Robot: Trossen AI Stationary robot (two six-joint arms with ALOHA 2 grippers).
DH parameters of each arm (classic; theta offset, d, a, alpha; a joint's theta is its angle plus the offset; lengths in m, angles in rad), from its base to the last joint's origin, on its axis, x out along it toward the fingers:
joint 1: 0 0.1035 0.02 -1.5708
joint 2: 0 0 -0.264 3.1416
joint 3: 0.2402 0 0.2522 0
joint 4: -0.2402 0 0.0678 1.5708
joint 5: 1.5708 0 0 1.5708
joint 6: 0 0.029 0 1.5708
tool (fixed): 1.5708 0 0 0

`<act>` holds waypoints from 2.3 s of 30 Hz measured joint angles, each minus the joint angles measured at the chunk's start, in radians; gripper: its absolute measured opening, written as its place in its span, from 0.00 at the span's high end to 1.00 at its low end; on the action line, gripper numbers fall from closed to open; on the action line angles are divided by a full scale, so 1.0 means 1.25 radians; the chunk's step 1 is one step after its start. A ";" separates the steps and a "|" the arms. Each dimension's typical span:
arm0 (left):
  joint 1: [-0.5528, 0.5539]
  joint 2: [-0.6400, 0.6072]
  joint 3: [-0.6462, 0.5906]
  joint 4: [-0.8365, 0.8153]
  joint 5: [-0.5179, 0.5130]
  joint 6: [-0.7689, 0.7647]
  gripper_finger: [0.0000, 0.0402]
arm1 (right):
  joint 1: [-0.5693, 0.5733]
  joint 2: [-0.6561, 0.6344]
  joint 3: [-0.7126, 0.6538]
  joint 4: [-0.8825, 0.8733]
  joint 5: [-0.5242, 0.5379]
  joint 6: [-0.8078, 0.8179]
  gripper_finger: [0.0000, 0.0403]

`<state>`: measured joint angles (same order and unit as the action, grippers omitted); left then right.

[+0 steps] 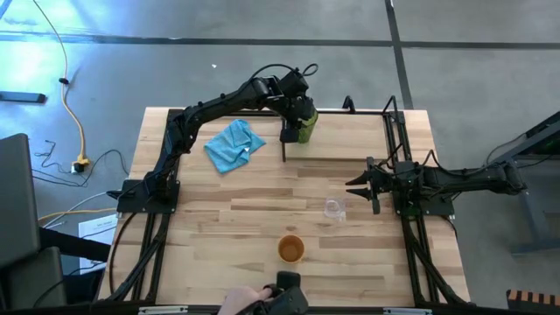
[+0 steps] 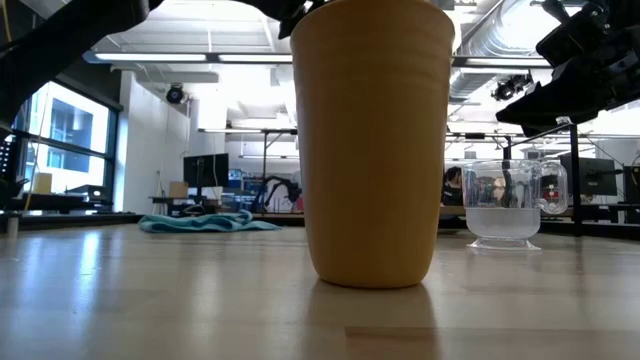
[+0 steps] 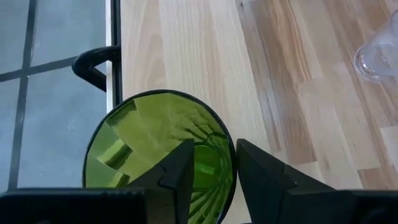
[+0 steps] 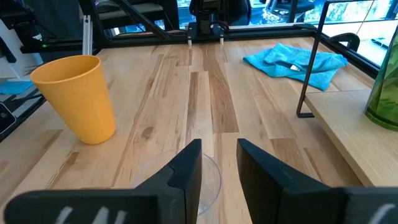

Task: Stack small to large cups/mugs on shelf
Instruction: Put the green cup on the shelf, then put the yellow cup on the shelf

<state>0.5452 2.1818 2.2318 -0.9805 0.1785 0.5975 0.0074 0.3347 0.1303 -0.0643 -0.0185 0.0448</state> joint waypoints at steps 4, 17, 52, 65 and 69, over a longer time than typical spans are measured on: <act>-0.008 0.000 0.000 0.000 0.004 0.005 0.73 | 0.000 0.000 0.000 0.000 0.000 0.000 0.77; -0.037 -0.016 0.096 -0.050 0.007 0.007 0.73 | 0.000 0.000 0.000 0.000 0.000 0.000 0.77; -0.177 -0.320 0.066 -0.381 0.479 -0.068 0.73 | 0.000 0.059 0.080 0.289 -0.121 0.053 0.77; -0.213 -0.360 -0.076 -0.318 0.491 -0.042 0.73 | 0.000 0.259 0.280 0.163 -0.153 0.000 0.77; -0.213 -0.417 -0.136 -0.191 0.452 -0.069 0.73 | 0.000 0.304 0.310 0.145 -0.153 -0.002 0.77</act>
<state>0.2793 1.6603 2.0617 -1.2192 0.7430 0.5110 0.0078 0.7150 0.5174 0.1168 -0.2100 0.0424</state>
